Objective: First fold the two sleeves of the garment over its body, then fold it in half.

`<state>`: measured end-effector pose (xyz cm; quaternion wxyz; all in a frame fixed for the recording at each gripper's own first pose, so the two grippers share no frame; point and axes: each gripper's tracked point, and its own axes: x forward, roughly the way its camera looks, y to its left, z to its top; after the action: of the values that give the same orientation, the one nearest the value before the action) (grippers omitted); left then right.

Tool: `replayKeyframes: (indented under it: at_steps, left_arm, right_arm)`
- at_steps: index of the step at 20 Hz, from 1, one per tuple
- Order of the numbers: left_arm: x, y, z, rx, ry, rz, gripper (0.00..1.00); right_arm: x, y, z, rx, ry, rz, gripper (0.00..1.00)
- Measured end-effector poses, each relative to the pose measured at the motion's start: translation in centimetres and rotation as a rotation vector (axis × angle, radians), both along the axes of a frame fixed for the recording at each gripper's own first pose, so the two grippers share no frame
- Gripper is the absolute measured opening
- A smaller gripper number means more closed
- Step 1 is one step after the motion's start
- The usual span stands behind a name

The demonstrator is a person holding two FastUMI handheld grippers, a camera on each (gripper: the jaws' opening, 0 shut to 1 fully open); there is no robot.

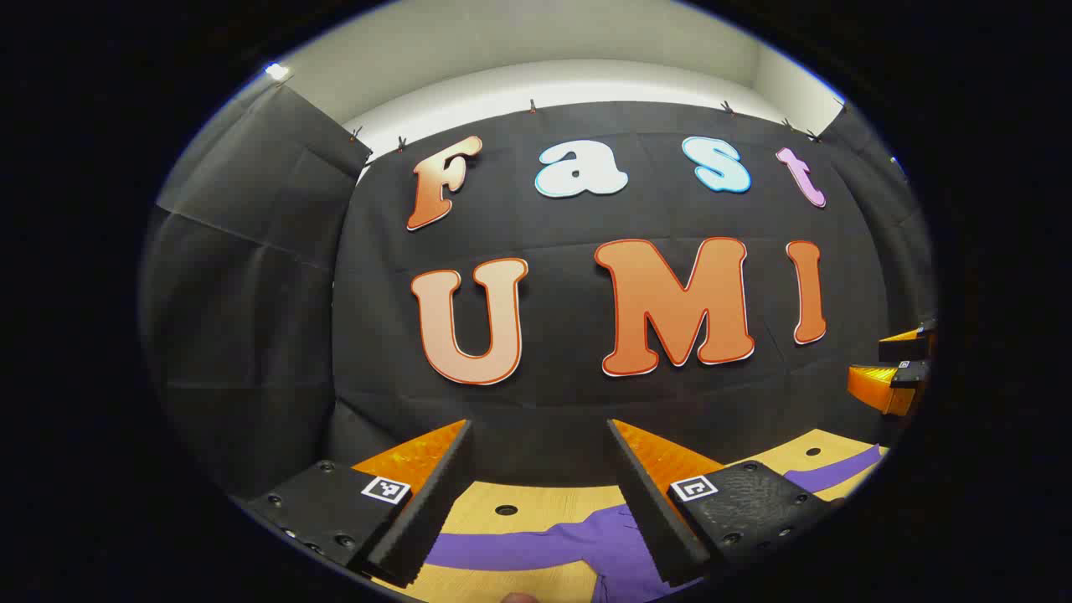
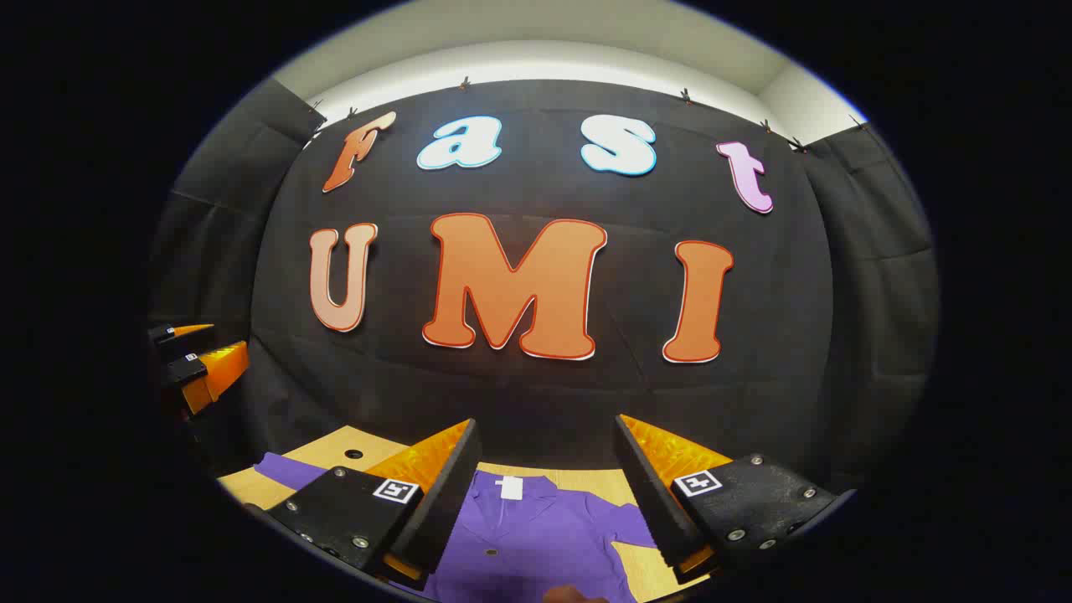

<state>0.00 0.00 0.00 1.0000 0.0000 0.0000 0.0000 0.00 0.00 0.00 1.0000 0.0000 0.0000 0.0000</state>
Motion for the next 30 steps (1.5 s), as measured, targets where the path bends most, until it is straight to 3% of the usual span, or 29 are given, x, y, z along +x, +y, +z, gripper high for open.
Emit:
replayKeyframes:
  at_steps: [17,26,30]
  left_arm:
    - [-1.1,-2.1,0.1,0.007,-0.001,-0.034,0.97]
    - [0.5,4.2,-1.9,0.045,0.071,0.107,1.0]
    - [0.7,5.7,-1.5,0.035,0.055,0.115,0.97]
  right_arm:
    - [-0.3,0.4,-0.4,-0.015,0.008,0.009,0.95]
    - [-0.2,-1.4,-0.6,-0.028,0.01,-0.036,0.95]
    - [0.0,-2.8,-1.0,-0.038,0.024,-0.084,0.95]
